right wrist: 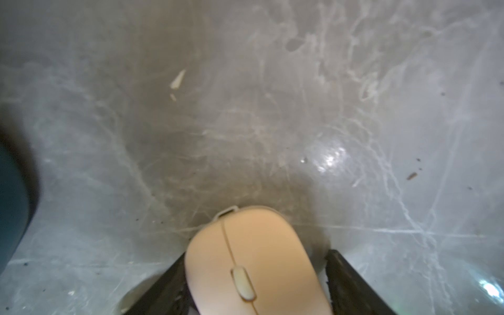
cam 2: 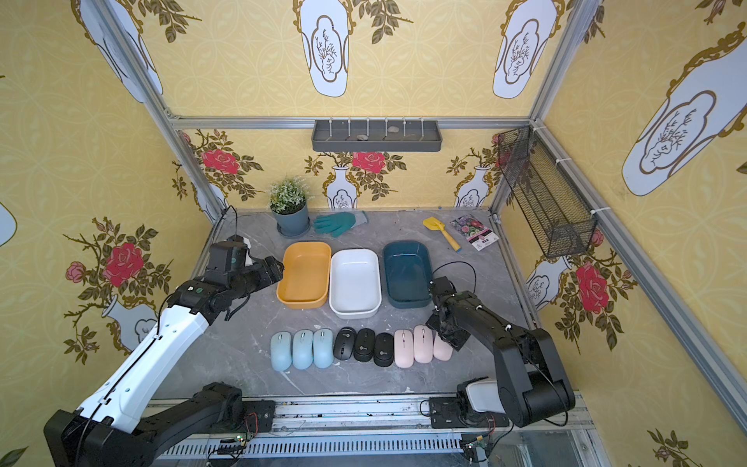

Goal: Place the mice by color into the storage box
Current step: Adjust the mouse at the center of the board.

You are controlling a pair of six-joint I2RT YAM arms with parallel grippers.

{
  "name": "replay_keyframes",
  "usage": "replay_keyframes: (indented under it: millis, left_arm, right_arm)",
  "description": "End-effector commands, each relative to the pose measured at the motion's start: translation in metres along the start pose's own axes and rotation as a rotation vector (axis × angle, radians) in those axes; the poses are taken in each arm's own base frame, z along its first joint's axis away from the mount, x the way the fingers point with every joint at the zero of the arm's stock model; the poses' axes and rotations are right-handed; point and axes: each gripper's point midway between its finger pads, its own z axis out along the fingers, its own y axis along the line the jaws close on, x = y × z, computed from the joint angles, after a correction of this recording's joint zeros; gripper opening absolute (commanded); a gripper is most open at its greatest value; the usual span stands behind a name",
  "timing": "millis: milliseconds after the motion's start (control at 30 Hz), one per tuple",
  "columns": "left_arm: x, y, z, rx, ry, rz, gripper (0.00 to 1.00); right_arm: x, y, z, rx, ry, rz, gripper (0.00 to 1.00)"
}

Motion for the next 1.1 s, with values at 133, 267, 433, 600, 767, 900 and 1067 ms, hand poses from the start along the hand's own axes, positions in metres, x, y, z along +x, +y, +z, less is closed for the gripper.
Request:
replay_keyframes:
  millis: [133,267,433,600,767,900,1067]
  left_arm:
    - [-0.001,0.002,0.003,-0.005,-0.009,0.0,0.85]
    - [0.0,0.003,0.004,-0.009,-0.007,0.001,0.86]
    - [0.001,0.003,0.006,-0.008,-0.003,0.001,0.86]
    - [0.002,0.002,0.009,-0.007,0.005,0.002,0.86]
    - [0.002,0.003,0.008,-0.009,0.002,0.001,0.86]
    - [0.003,0.002,0.01,-0.003,0.003,0.001,0.86]
    - [0.003,0.0,0.01,0.003,0.007,0.001,0.86]
  right_arm:
    - [0.008,-0.016,0.001,0.063,0.02,-0.005,0.67]
    - [0.004,-0.016,-0.006,0.059,0.005,0.004,0.67]
    - [0.001,-0.017,-0.015,0.053,-0.017,0.016,0.66]
    - [-0.001,-0.017,-0.018,0.053,-0.026,0.018,0.67]
    - [0.009,-0.019,-0.018,0.075,0.0,0.005,0.94]
    - [0.017,-0.015,-0.015,0.029,0.011,0.037,0.95]
    - [0.02,-0.018,-0.009,0.056,0.015,0.059,0.95]
